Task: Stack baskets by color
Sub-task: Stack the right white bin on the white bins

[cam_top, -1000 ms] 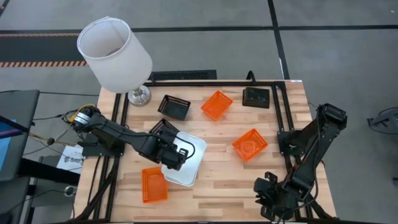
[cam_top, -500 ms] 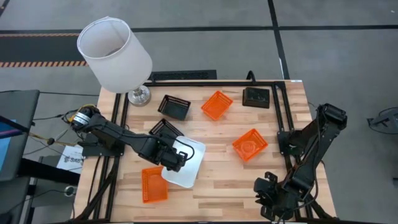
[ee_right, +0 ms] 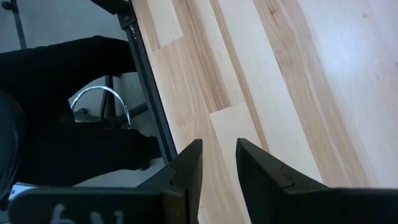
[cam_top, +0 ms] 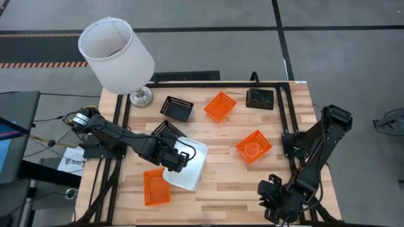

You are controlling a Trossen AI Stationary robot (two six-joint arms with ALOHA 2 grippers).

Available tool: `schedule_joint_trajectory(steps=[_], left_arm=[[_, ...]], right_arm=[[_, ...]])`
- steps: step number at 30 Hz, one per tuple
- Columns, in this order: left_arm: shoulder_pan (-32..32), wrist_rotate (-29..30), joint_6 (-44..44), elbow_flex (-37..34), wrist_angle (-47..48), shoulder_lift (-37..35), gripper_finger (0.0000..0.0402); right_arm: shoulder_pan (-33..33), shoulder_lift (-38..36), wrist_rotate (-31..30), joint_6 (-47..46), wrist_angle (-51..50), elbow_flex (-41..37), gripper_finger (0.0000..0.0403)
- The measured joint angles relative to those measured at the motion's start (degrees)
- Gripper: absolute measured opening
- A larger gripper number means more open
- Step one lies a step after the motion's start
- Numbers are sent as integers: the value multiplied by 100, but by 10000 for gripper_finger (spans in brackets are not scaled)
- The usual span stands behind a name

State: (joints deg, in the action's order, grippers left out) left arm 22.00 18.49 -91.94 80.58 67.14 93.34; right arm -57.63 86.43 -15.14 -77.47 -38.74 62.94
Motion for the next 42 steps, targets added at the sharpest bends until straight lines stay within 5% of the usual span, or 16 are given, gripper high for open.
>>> schedule_joint_trajectory(steps=[18,42], left_arm=[[-108,-180,148,-730,-830,-28,0],[-467,-1357,947,-306,-493,-66,0]], right_arm=[[0,0,0,-7,20,0,120],[0,1,2,-2,-2,0,120]])
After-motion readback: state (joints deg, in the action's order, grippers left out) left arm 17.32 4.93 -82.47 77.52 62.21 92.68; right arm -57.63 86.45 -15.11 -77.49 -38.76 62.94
